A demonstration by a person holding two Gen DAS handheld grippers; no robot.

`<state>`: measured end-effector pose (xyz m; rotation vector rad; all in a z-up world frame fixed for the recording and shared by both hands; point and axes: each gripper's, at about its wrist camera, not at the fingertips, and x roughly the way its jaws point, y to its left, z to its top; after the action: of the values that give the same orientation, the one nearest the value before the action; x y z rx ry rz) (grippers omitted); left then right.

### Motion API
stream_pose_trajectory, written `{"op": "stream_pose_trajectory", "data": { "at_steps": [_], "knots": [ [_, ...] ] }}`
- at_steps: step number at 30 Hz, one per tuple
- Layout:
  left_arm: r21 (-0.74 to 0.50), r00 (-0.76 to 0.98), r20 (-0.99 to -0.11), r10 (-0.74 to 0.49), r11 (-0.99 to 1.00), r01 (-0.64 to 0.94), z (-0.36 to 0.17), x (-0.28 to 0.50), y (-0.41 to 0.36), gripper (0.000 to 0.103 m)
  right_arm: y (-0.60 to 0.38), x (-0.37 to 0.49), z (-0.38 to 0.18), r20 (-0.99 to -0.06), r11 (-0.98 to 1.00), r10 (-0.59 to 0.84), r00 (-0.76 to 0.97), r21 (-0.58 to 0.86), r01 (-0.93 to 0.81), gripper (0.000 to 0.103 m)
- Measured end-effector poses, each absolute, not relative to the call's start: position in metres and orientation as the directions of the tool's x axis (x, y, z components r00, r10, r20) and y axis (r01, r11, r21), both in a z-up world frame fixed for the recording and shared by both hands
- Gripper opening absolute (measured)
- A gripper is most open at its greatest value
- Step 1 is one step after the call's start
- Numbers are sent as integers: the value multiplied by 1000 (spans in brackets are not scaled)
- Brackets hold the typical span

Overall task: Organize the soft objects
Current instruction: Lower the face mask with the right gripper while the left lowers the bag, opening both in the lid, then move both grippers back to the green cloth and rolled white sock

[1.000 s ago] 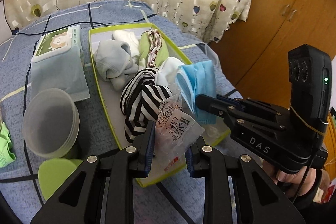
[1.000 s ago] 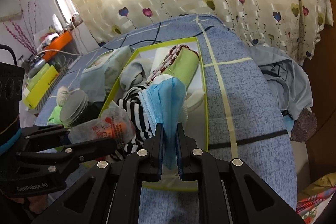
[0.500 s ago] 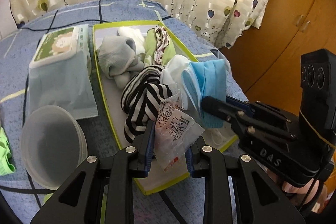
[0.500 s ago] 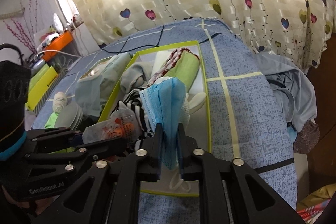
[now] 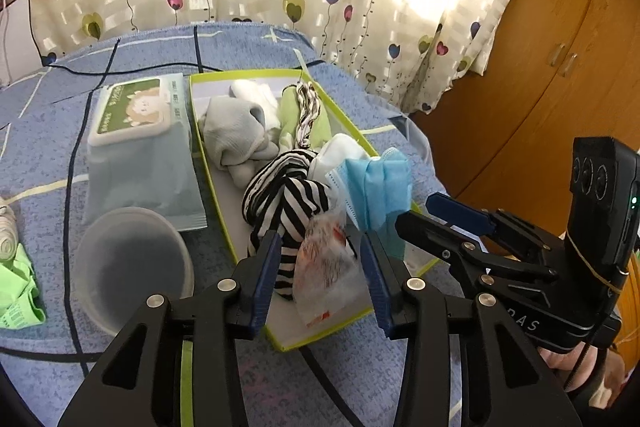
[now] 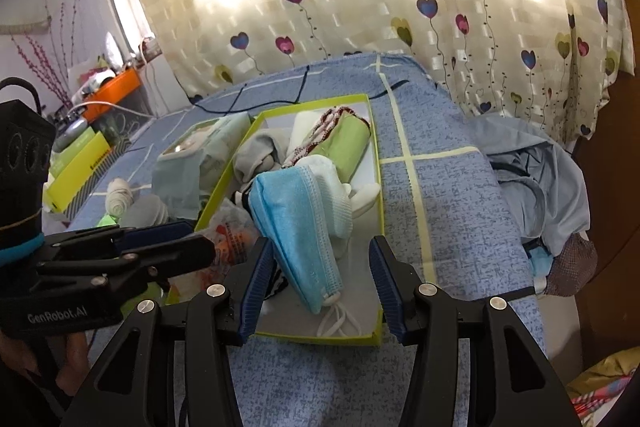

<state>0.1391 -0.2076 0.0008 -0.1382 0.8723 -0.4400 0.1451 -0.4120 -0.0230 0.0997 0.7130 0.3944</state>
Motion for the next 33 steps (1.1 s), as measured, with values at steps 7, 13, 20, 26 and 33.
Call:
{"op": "stream_pose_trajectory", "data": {
  "at_steps": [7, 13, 20, 26, 33],
  "knots": [
    [-294, 593, -678, -435, 899, 323, 16, 130, -198, 43, -411, 139, -25, -619, 921, 385, 684, 212, -327, 25],
    [-298, 612, -666, -427, 904, 306, 22, 126, -186, 43, -395, 145, -43, -711, 932, 329, 622, 138, -335, 20],
    [-298, 630, -648, -429, 903, 309, 28, 117, -175, 43, -388, 136, -46, -759, 927, 291, 583, 72, -369, 20],
    [-303, 646, -633, -426, 905, 299, 32, 109, -161, 43, -391, 122, -42, -768, 928, 271, 580, 50, -369, 21],
    [-296, 679, -617, -398, 917, 269, 35, 96, -139, 43, -389, 109, -11, -676, 937, 301, 673, 79, -339, 49]
  ]
}}
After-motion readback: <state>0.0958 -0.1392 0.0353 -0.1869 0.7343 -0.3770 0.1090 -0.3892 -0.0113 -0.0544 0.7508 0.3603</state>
